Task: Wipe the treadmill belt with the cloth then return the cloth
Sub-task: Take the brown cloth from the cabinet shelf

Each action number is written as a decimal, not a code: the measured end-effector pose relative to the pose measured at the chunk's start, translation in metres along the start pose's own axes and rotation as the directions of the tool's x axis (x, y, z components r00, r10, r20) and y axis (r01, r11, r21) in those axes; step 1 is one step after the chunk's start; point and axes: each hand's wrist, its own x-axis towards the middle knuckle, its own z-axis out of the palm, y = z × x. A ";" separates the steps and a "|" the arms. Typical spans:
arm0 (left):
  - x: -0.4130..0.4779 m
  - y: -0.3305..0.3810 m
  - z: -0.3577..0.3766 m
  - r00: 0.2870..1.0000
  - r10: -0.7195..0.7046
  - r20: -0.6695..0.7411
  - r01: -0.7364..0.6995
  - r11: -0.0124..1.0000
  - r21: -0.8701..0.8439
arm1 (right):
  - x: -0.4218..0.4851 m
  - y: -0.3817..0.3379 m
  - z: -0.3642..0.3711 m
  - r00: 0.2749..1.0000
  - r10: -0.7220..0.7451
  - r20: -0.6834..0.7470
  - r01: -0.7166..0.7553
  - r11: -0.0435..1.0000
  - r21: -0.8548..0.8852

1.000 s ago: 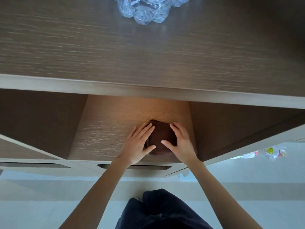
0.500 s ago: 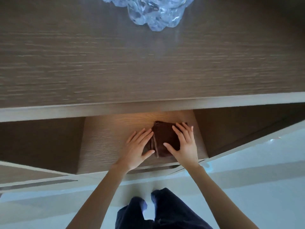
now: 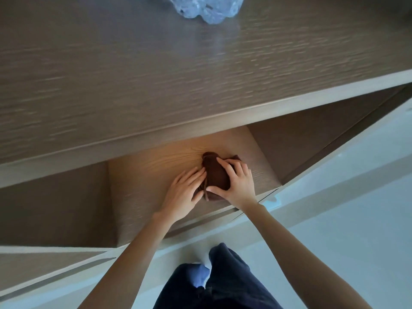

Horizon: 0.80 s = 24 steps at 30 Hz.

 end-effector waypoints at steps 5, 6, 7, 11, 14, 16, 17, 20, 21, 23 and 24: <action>-0.021 -0.007 -0.003 1.000 0.014 0.014 -0.015 0.999 0.039 | -0.001 -0.003 0.006 0.998 -0.057 -0.020 0.054 0.989 -0.135; -0.025 -0.009 -0.004 1.000 0.015 0.020 -0.016 0.999 0.040 | -0.001 -0.003 0.007 0.997 -0.062 -0.044 0.055 0.988 -0.147; -0.029 -0.010 -0.005 0.999 0.018 0.028 -0.019 0.999 0.036 | -0.001 -0.003 0.009 0.995 -0.065 -0.073 0.053 0.986 -0.157; -0.038 -0.014 -0.009 0.998 0.033 0.049 -0.033 0.999 0.005 | -0.003 -0.007 0.008 0.988 -0.068 -0.136 0.044 0.984 -0.172; -0.039 -0.017 -0.012 0.997 0.057 0.059 -0.056 0.998 -0.027 | -0.009 -0.006 0.001 0.990 -0.072 -0.122 0.054 0.987 -0.149; -0.038 -0.019 -0.014 0.994 0.085 0.065 -0.082 0.995 -0.050 | -0.019 -0.006 -0.008 0.993 -0.051 -0.107 0.037 0.991 -0.132; -0.037 -0.019 -0.016 0.992 0.103 0.069 -0.099 0.993 -0.058 | -0.026 -0.006 -0.014 0.994 -0.021 -0.109 0.008 0.993 -0.117; -0.029 -0.010 -0.021 0.983 0.175 0.064 -0.169 0.982 -0.085 | -0.056 -0.008 -0.034 0.984 0.118 -0.132 -0.125 0.991 -0.045; -0.025 -0.004 -0.022 0.976 0.208 0.063 -0.201 0.975 -0.094 | -0.067 -0.009 -0.041 0.976 0.165 -0.144 -0.170 0.985 -0.021; -0.017 0.011 -0.022 0.956 0.285 0.065 -0.278 0.955 -0.102 | -0.091 -0.011 -0.056 0.954 0.255 -0.156 -0.258 0.966 0.000; -0.013 0.019 -0.021 0.942 0.329 0.073 -0.321 0.942 -0.098 | -0.103 -0.012 -0.063 0.942 0.298 -0.153 -0.302 0.953 -0.003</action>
